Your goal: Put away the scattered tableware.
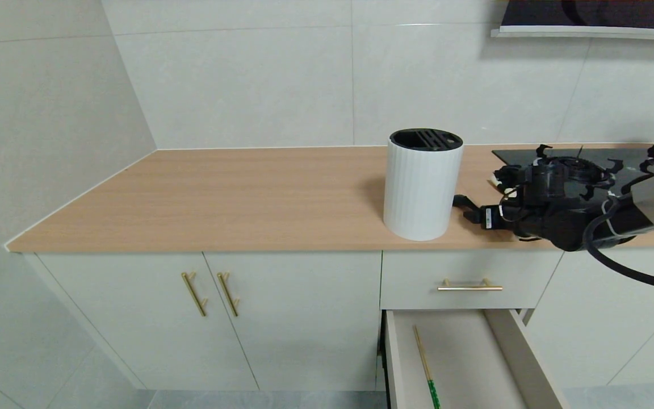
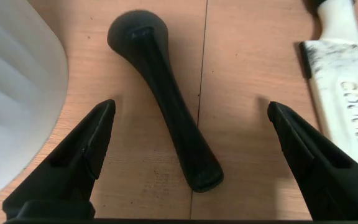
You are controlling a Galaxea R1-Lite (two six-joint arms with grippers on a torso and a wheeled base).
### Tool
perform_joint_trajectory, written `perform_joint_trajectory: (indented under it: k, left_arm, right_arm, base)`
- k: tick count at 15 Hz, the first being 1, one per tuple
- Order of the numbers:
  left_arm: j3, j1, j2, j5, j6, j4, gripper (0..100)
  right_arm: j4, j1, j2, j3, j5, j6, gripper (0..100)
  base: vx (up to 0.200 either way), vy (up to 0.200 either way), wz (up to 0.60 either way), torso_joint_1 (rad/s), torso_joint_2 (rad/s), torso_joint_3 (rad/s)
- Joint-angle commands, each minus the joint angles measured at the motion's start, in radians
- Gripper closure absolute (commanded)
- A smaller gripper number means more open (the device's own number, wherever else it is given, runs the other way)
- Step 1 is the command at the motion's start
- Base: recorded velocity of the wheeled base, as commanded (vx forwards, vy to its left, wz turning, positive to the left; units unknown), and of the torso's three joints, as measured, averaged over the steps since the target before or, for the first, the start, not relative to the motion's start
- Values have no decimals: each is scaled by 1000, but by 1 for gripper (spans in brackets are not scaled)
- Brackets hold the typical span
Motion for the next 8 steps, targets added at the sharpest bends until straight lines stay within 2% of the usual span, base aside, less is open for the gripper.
perform_joint_trajectory:
  k: [1,6,7,8]
  left_arm:
    - [2,0,0,0,0,0,0]
    - [0,0,0,0,0,0,0]
    - [0,0,0,0,0,0,0]
    - [0,0,0,0,0,0,0]
  right_arm:
    - [0,0,6,-3,0,0,0]
    - [0,0,5,-6,-2,0,0]
    - [0,0,5,-6,-2,0,100]
    - [0,0,5,-6,-2,0,100]
  base:
    - [0,0,0,0,0,0]
    - [0,0,0,0,0,0]
    - [0,0,0,0,0,0]
    - [0,0,0,0,0,0]
